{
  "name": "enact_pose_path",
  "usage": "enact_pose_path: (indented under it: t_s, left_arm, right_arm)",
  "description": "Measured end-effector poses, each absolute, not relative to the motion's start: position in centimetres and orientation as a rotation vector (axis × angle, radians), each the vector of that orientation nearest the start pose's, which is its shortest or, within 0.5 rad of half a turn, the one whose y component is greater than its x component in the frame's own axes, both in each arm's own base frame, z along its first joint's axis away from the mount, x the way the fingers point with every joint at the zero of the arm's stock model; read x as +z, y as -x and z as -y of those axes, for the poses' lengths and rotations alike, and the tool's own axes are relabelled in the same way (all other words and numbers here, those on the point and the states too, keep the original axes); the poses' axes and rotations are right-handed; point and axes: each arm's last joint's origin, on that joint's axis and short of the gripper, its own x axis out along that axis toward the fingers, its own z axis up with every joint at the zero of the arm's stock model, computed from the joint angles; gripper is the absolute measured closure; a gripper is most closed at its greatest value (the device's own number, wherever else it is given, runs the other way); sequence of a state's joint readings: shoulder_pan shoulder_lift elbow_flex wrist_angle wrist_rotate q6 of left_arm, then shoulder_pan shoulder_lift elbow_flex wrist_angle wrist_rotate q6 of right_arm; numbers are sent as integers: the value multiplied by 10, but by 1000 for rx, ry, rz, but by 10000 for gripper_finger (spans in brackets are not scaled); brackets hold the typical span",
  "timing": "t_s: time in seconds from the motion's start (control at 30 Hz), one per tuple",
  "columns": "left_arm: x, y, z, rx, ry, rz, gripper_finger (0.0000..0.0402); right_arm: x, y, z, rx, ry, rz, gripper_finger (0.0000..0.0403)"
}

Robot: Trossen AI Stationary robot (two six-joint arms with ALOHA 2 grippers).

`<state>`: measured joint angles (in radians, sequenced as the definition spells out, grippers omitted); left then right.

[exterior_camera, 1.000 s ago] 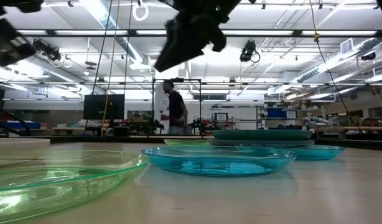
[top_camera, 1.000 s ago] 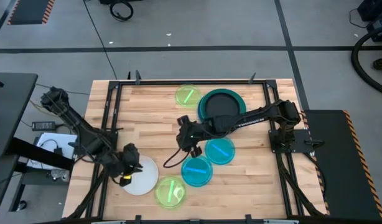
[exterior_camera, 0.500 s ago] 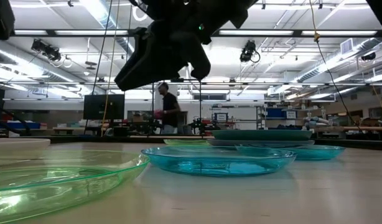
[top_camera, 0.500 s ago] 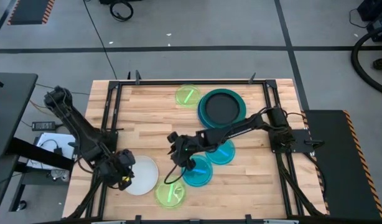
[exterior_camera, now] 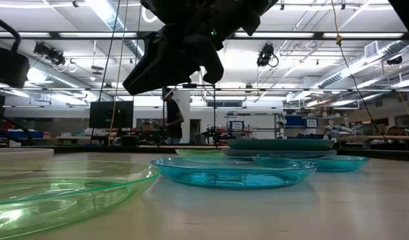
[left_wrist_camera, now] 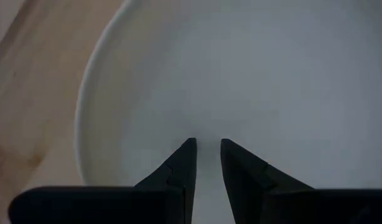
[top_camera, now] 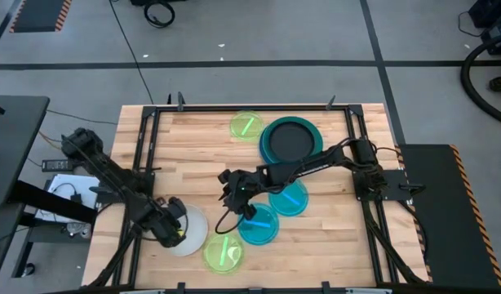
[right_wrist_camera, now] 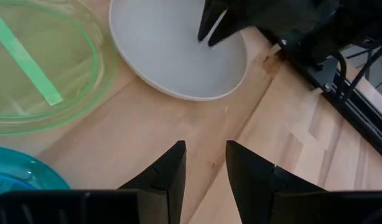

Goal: Stack plastic plates
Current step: Stack the white plate on top of the black plate

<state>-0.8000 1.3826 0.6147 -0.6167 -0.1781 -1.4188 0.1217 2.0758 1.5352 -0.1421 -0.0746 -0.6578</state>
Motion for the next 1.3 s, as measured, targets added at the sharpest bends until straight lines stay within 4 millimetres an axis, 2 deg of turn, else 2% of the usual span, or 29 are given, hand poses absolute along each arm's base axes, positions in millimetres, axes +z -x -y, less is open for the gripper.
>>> enact_pose_path:
  t_s: [0.13, 0.3, 0.47, 0.7, 0.8, 0.9, 1.1, 1.3]
  left_arm:
    - [133, -158, 138, 427, 467, -1287, 322]
    - [129, -170, 123, 489, 353, -1211, 322]
    - [129, -181, 102, 554, 220, -1138, 322]
    - [136, -201, 73, 555, 96, -1160, 322]
    - [147, -209, 73, 505, 64, -1133, 322]
    - [158, -208, 77, 466, 21, -1085, 322]
    - [178, -191, 97, 387, -38, -936, 322]
    - [198, -175, 108, 334, -46, -806, 322]
  right_arm:
    - [199, -460, -55, 398, 641, -600, 280]
    - [199, -460, -55, 397, 638, -601, 280]
    - [199, -460, -55, 386, 644, -607, 280]
    - [198, -460, -51, 307, 726, -641, 280]
    - [198, -460, -52, 326, 760, -634, 279]
    - [198, -459, -53, 388, 768, -623, 279]
    - [197, -459, -55, 429, 793, -595, 279]
    - [186, -457, -58, 430, 827, -528, 279]
